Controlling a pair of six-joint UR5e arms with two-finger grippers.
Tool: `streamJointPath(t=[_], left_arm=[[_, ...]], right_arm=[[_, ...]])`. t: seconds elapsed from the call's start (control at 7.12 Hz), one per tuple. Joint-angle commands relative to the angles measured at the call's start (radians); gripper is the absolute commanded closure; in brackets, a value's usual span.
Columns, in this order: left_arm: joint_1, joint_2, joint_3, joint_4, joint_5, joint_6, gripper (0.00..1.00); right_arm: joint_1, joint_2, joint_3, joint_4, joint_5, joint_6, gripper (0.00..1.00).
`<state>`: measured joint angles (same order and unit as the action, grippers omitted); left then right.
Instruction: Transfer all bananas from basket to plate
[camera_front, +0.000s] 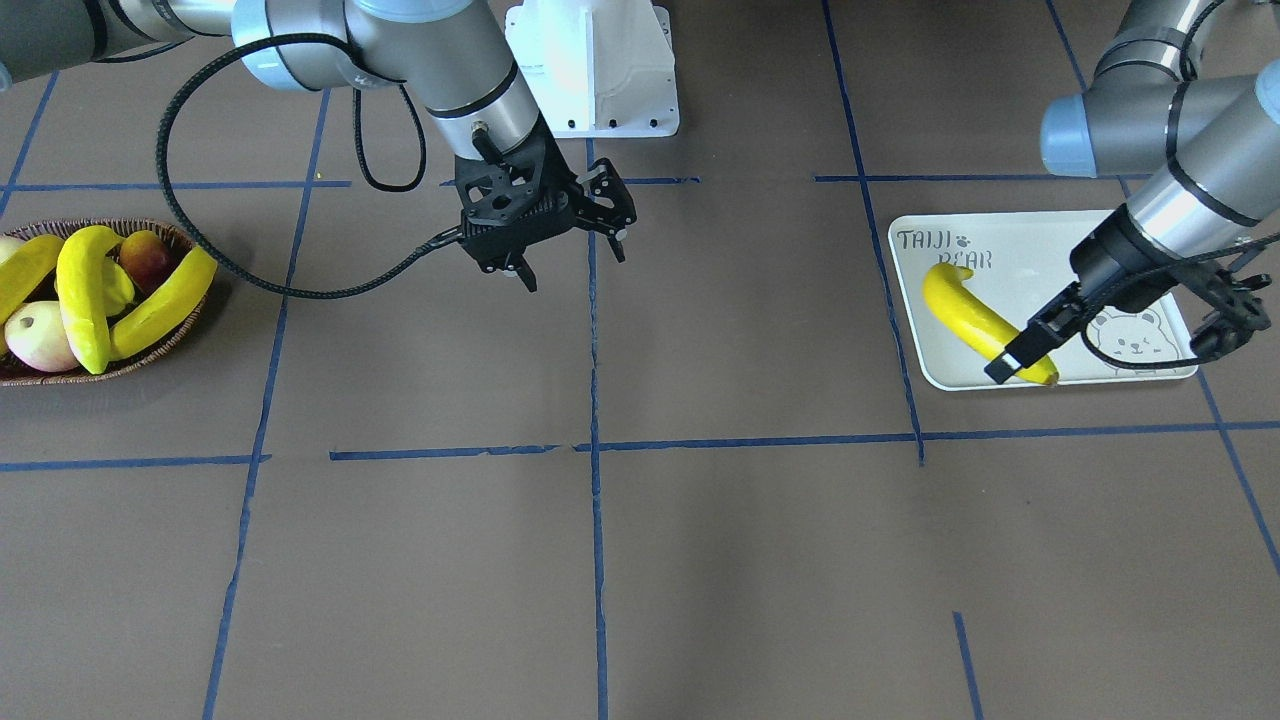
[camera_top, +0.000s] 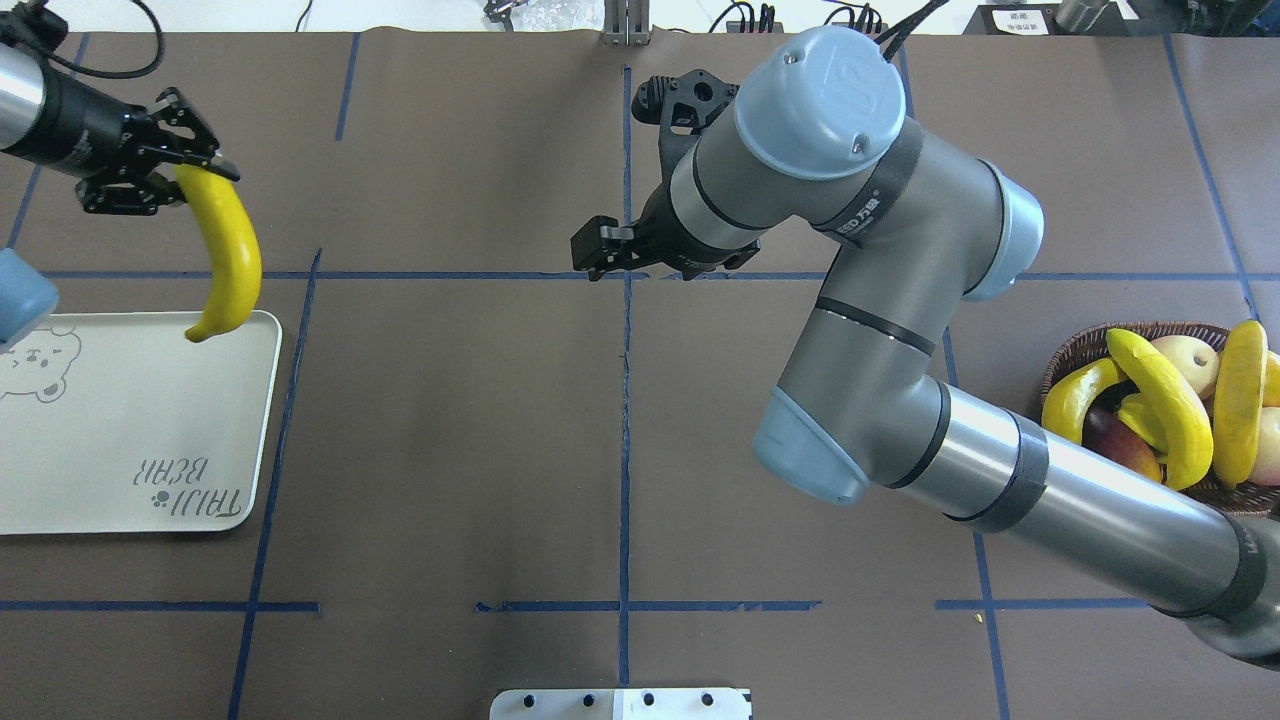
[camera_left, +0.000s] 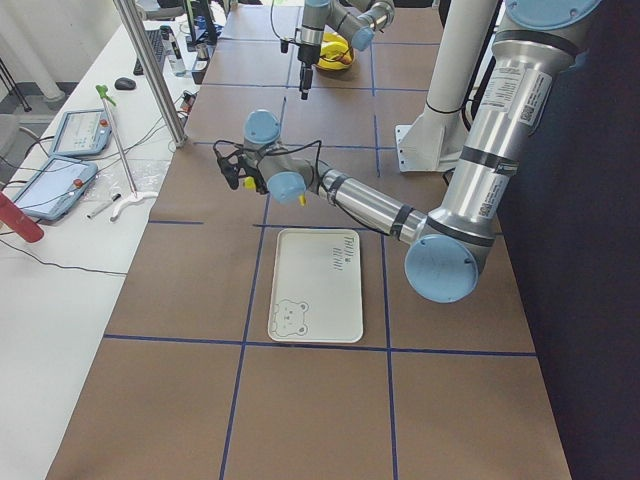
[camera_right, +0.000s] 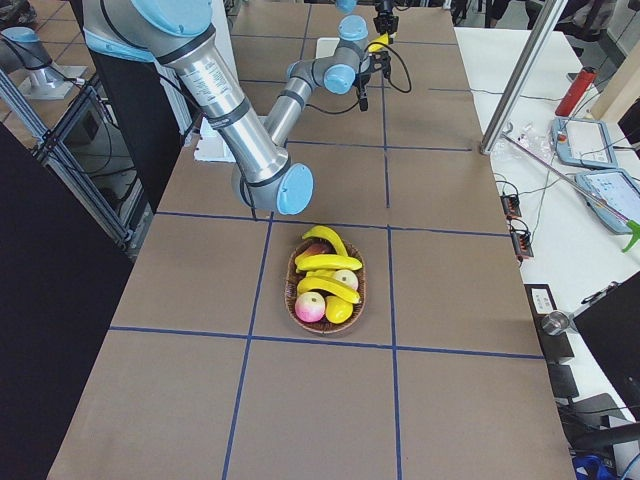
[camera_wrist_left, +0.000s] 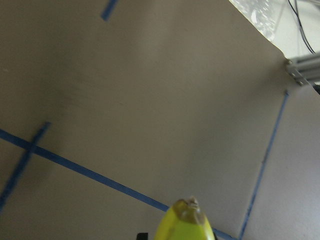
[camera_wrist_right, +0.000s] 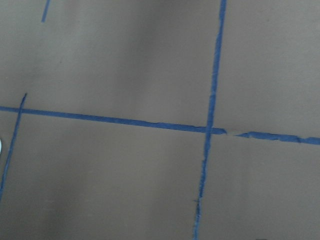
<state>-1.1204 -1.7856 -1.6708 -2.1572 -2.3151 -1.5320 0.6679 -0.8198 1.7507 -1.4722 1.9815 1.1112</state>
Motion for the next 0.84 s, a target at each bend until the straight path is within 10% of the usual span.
streamJointPath(t=[0.0,0.56,0.7], left_arm=[[-0.021,0.205,0.028,0.019,-0.007,0.273,1.00],[-0.016,0.264,0.161,0.080,0.059,0.470,0.94],[-0.013,0.258,0.177,0.080,0.066,0.474,0.74]], right_arm=[[0.085,-0.025,0.001,-0.103,0.074,-0.014,0.00],[0.114,-0.067,0.001,-0.103,0.082,-0.047,0.00],[0.117,-0.068,0.004,-0.103,0.082,-0.047,0.00]])
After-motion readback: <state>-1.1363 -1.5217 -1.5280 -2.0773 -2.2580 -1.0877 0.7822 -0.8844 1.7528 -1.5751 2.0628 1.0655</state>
